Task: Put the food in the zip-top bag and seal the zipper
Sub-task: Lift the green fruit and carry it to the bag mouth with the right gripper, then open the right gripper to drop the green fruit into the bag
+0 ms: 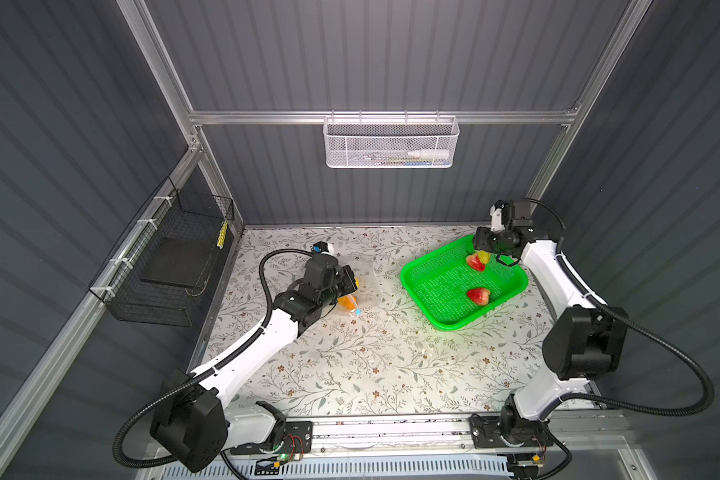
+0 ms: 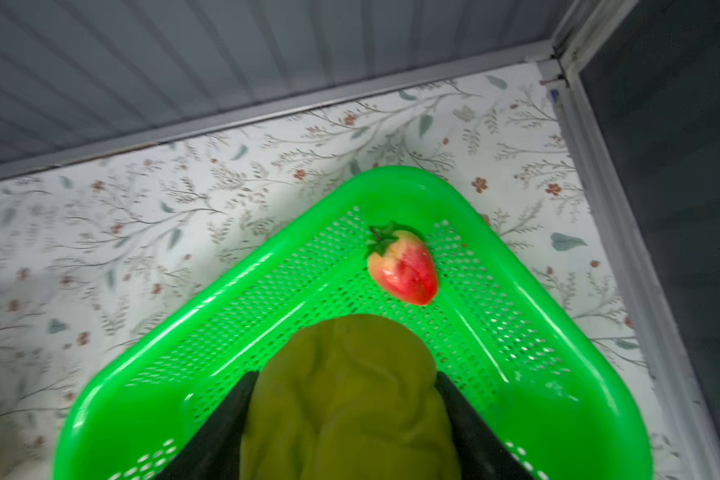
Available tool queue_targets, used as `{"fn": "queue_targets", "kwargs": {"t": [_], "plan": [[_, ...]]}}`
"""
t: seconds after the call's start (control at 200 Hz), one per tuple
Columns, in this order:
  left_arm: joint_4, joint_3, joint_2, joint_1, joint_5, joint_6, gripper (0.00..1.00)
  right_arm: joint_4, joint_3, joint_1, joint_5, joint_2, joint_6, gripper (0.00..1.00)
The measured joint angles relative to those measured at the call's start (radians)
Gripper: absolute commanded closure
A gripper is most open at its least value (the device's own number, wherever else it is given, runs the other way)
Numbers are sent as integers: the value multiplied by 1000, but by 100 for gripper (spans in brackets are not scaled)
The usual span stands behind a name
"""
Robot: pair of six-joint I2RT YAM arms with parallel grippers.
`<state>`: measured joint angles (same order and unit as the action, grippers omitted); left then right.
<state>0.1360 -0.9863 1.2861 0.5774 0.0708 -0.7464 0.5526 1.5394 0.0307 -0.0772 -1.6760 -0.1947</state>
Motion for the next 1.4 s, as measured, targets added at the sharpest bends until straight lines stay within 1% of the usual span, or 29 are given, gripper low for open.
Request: {"fn": "queue_targets", "kwargs": {"t": [0.1, 0.235, 0.415, 0.595, 0.74, 0.9, 0.995, 1.091, 1.186, 1.401], "plan": [[-1, 0, 0, 0, 0, 0, 100, -56, -53, 61, -73, 59, -52, 47], [-2, 0, 0, 0, 0, -2, 100, -158, -126, 176, -161, 106, -138, 49], [-1, 0, 0, 0, -1, -3, 100, -303, -204, 322, -266, 112, -273, 51], [-2, 0, 0, 0, -4, -3, 100, -475, -302, 451, -319, 112, -409, 52], [-1, 0, 0, 0, -4, -3, 100, -623, -390, 530, -326, 112, -502, 52], [-1, 0, 0, 0, -4, -5, 100, -802, -502, 597, -303, 112, -584, 52], [-1, 0, 0, 0, -4, -7, 100, -886, -546, 627, -279, 109, -612, 51], [-1, 0, 0, 0, -4, -10, 100, -948, -550, 651, -257, 83, -617, 51], [-1, 0, 0, 0, -7, -11, 100, -980, -547, 668, -242, 50, -616, 52], [-1, 0, 0, 0, -11, -11, 100, -983, -513, 691, -237, -30, -608, 51]]}}
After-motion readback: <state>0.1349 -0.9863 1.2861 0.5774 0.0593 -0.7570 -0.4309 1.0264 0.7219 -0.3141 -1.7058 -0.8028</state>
